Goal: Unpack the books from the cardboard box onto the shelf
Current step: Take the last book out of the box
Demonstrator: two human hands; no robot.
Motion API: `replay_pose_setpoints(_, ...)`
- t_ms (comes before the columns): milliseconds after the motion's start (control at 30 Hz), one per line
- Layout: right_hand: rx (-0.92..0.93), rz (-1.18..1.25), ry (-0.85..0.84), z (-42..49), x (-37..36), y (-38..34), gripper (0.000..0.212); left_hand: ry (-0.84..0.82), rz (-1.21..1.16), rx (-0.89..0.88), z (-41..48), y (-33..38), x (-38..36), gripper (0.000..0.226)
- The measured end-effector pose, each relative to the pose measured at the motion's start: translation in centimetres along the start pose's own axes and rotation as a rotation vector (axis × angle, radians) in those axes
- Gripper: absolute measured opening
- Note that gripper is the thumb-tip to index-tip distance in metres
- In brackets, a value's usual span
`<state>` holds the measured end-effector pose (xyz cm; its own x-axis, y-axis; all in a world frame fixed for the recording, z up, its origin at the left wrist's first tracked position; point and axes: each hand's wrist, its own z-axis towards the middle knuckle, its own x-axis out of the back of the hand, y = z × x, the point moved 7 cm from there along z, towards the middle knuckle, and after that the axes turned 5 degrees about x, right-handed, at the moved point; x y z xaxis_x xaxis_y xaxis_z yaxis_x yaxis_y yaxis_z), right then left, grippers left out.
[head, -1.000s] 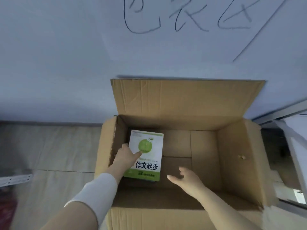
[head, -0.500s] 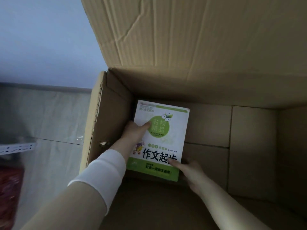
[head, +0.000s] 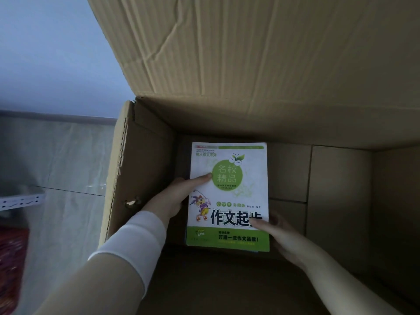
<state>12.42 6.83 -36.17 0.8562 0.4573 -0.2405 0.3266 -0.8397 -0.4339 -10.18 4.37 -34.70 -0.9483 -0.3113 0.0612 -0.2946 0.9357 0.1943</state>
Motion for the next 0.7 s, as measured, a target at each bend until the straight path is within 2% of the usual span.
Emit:
replay_pose_setpoints(133, 0.002, -0.017, -0.059, -0.4, 0.8, 0.0, 0.106, -0.08, -0.036, -0.009, -0.2, 0.0, -0.8, 0.026)
replay_pose_setpoints(200, 0.02, -0.013, -0.083, -1.0, 1.1, -0.1, 0.104, -0.104, -0.046, -0.027, -0.5, 0.2, -1.3, 0.016)
replay_pose_setpoints(267, 0.03, -0.007, -0.097, -1.9, 1.5, -0.6, 0.092, -0.12, -0.039, -0.073, -1.2, 0.6, -1.9, 0.013)
replay_pose_setpoints(300, 0.035, -0.001, -0.095, -2.4, 1.7, -0.9, 0.086, -0.125, -0.037, -0.099, -1.6, 0.7, -2.1, 0.015)
replay_pose_setpoints(400, 0.06, -0.007, -0.095, -4.4, 2.1, -2.3, 0.088, -0.108, -0.051, -0.162, -3.5, 1.1, -2.5, 0.04)
replay_pose_setpoints(500, 0.082, 0.009, -0.1, -7.6, 2.1, -4.6, 0.053, -0.059, -0.082, -0.22, -6.8, 1.5, -2.5, 0.063)
replay_pose_setpoints(533, 0.083, 0.014, -0.094, -8.8, 2.0, -5.4, 0.052, -0.047, -0.089, -0.248, -8.3, 1.8, -2.4, 0.066)
replay_pose_setpoints(633, 0.102, 0.007, -0.096, -12.8, 1.0, -7.0, 0.073, -0.04, -0.125, -0.327, -13.8, 2.5, -2.3, 0.083)
replay_pose_setpoints(700, 0.133, -0.012, -0.107, -15.7, -0.2, -8.1, 0.082, -0.028, -0.153, -0.384, -17.7, 2.5, -1.8, 0.087)
